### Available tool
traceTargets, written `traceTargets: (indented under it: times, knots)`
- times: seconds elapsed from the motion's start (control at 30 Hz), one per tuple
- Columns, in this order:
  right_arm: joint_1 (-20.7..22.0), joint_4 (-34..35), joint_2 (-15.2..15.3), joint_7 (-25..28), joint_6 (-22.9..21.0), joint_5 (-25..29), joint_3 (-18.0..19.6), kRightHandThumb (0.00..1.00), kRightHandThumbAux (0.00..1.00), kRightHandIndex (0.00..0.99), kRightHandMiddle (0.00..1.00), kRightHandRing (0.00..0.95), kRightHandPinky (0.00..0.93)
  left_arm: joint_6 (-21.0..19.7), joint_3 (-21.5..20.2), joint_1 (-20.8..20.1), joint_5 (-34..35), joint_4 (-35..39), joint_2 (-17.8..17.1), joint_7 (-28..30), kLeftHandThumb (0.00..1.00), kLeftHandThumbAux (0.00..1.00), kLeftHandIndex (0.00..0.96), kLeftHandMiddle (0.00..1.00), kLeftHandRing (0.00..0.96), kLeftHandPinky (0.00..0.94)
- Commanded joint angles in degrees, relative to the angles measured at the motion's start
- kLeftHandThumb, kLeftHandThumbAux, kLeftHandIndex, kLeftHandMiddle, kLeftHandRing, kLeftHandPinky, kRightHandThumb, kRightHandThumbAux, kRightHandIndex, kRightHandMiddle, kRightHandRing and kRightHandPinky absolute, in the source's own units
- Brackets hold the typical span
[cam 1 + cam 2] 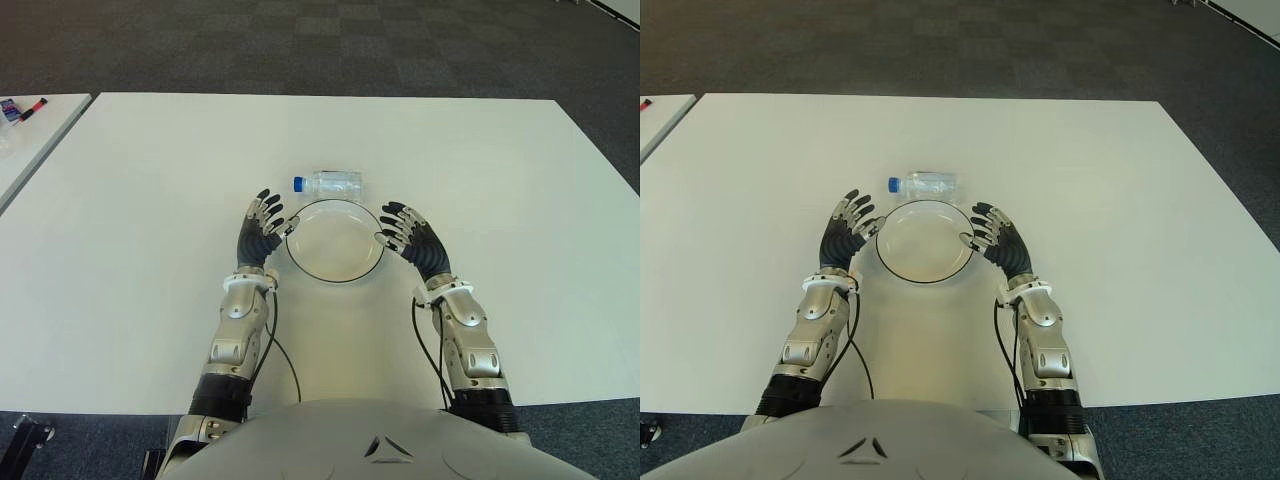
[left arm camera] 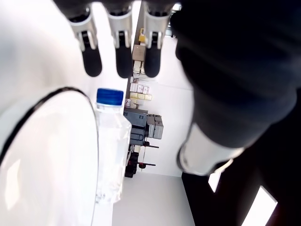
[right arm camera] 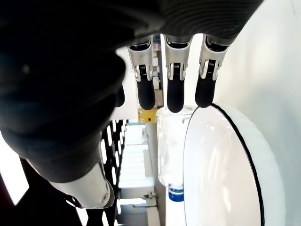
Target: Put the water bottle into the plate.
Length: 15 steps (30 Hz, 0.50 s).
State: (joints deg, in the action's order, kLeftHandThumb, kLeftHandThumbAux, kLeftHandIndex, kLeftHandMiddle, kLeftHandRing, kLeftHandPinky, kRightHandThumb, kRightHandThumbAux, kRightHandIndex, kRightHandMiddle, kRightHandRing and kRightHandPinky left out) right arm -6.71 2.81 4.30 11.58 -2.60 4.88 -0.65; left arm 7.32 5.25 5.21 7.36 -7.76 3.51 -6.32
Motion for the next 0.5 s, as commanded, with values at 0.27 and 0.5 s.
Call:
traceTargets:
  times: [0.27,0.5]
  knots:
    - [-1.25,1.09,0.21,0.55,-2.00,1.04,0.16,0.167,0.847,0.163,0.182,0.182,0.216,-0.09,0.28,-0.05,0.05,-0.68,3.75,-0.46,0.225,0.856,0.111,0.172,0.170,0.198]
    - [-1.56,1.68,0.30,1.07,-2.83,1.40,0.19,0.168,0.839,0.159,0.180,0.180,0.215,0.09,0.25,-0.32,0.20,-0.93,3.90,-0.40,0.226,0.862,0.113,0.174,0.175,0.206]
